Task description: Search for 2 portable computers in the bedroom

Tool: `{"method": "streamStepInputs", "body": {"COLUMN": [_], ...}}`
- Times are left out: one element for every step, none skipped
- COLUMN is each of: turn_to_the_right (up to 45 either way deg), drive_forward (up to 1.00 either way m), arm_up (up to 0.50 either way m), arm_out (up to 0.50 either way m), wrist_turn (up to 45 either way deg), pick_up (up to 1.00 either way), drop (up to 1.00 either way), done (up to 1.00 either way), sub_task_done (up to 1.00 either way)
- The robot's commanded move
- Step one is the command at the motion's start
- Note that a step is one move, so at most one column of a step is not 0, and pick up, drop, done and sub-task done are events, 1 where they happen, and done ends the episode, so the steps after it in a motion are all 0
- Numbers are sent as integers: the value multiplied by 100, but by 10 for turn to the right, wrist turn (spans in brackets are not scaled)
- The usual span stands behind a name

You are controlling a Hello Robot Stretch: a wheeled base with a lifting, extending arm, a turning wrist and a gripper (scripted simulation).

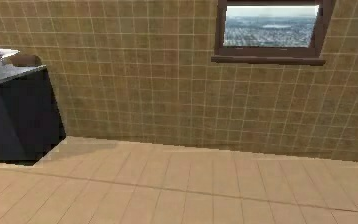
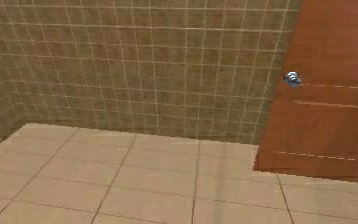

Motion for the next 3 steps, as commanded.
{"method": "streamStepInputs", "body": {"turn_to_the_right": [0,-450,-210], "drive_forward": [10,0,0], "arm_up": [0,0,0], "arm_out": [0,0,0], "wrist_turn": [0,0,0], "pick_up": [0,0,0], "drop": [0,0,0], "done": [0,0,0], "sub_task_done": [0,0,0]}}
